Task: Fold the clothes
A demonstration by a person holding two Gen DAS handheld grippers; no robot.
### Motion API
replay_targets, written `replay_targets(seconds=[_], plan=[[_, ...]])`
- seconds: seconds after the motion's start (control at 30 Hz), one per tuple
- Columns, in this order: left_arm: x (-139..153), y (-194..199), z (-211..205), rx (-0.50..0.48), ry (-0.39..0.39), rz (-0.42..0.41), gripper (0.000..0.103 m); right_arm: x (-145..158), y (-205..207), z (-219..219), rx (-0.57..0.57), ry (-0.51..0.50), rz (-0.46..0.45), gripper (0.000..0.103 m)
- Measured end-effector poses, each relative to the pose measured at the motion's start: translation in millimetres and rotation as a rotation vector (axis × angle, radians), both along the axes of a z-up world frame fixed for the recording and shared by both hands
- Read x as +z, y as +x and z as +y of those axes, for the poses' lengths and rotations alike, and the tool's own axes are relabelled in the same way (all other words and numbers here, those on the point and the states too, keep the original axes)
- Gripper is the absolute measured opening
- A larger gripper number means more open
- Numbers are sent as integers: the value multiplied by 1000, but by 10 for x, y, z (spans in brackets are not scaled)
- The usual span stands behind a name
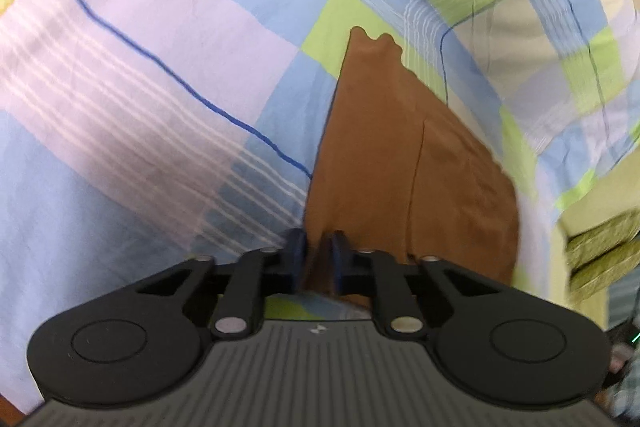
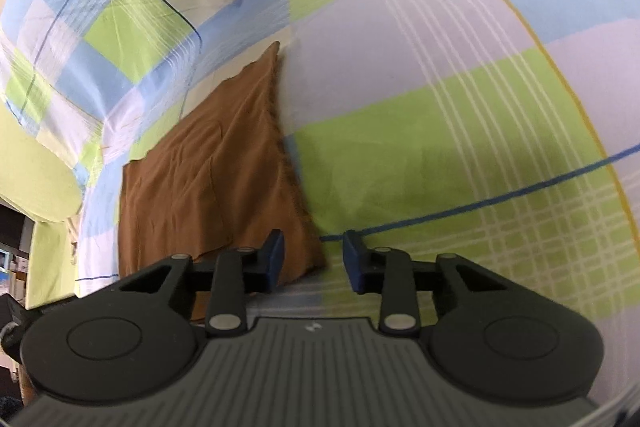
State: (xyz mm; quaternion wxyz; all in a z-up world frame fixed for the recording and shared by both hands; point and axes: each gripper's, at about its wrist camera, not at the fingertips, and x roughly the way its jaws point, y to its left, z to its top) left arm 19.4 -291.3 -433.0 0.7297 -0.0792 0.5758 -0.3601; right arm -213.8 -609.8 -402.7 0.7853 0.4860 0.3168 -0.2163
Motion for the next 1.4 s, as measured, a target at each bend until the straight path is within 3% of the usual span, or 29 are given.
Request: replay_targets(seconds=[0.03, 0.07, 0.17, 0.4, 0.57, 0.63, 0.67, 0.83, 0.87, 0.93, 1.07, 1.13, 1.23, 1.27, 1.3, 1.4], plan=[[14, -19, -18, -18, 15, -24, 6, -7, 62, 3, 32, -1, 8, 3], [41, -48, -51, -44, 38, -57, 5, 2, 94, 13, 47, -11, 19, 2], [158, -91, -150, -129, 108, -146, 2, 96, 117, 20, 62, -37, 52, 2], [373, -85, -177, -262, 170, -281, 2, 353, -68, -15, 25, -2, 31, 2], [180, -189, -251, -337, 254, -341, 2, 172, -40, 99, 49, -4, 135, 1], [149, -271, -264, -354, 280, -388, 5, 109, -18, 149, 57, -24, 167, 1], [165, -303, -270, -356, 297, -409, 14, 103, 1, 166, 68, -37, 179, 0], [335, -306, -223, -369, 410, -495, 16, 284, 45, 176, 95, -133, 290, 13], [407, -276, -213, -363, 408, -509, 16, 404, 42, 168, 92, -215, 317, 14], [597, -183, -278, -355, 344, -535, 16, 498, 23, 137, 83, -269, 287, 14], [637, -85, -778, -414, 185, -530, 18, 568, 334, 25, 127, -313, 85, 9], [493, -39, -1196, -463, 127, -539, 18, 467, 560, 33, 179, -303, 42, 9], [300, 29, -1463, -496, 137, -540, 22, 251, 883, 78, 233, -298, 22, 9], [223, 57, -1518, -497, 154, -561, 29, 159, 972, 69, 238, -321, 45, 5], [165, 121, -1512, -492, 159, -584, 29, 112, 1000, 68, 237, -337, 68, 0], [155, 279, -1359, -447, 180, -620, 25, 3, 900, -59, 196, -334, 112, 0]])
